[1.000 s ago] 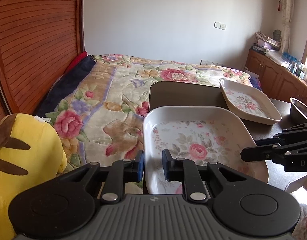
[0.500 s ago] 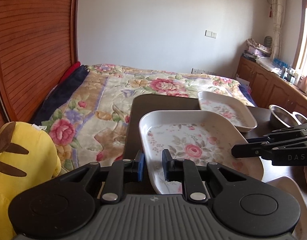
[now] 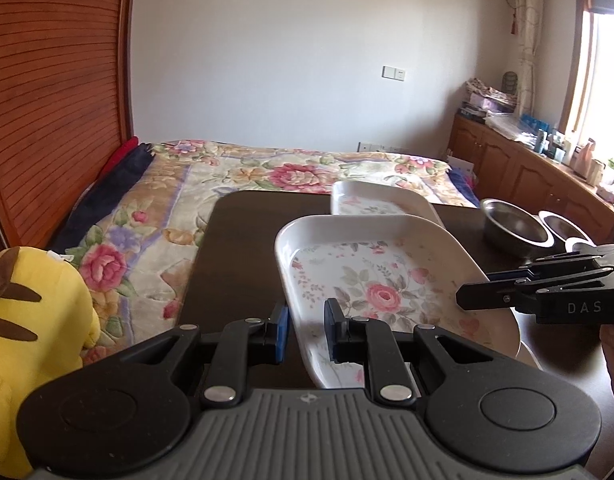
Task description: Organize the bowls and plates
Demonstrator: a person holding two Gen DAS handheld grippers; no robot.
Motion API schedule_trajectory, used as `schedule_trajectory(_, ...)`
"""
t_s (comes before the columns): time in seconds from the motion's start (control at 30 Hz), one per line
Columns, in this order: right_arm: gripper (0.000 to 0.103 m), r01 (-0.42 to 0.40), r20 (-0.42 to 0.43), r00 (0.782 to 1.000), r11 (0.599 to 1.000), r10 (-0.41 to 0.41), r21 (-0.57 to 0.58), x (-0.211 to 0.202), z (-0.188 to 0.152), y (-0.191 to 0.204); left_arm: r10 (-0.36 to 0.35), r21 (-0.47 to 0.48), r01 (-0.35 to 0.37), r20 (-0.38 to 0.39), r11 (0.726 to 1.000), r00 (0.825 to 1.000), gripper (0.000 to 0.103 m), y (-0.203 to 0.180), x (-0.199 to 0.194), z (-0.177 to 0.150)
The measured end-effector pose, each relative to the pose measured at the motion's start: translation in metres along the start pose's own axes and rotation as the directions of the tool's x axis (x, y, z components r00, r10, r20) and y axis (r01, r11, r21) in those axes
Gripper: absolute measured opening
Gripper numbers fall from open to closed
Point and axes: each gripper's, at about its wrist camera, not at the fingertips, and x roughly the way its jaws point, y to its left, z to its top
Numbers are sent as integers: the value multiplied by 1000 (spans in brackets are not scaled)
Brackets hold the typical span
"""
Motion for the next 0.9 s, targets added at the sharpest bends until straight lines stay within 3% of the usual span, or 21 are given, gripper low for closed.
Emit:
schedule_trajectory(0.57, 20, 46, 12, 999, 999, -46, 5, -46, -52, -6, -64, 19, 65, -43, 998, 997, 20, -46, -21, -36)
schedule_trajectory(0.9, 20, 58, 10, 998, 998, -58, -3, -56, -65, -3, -71, 31, 73, -60, 997, 996, 20, -57, -22, -46)
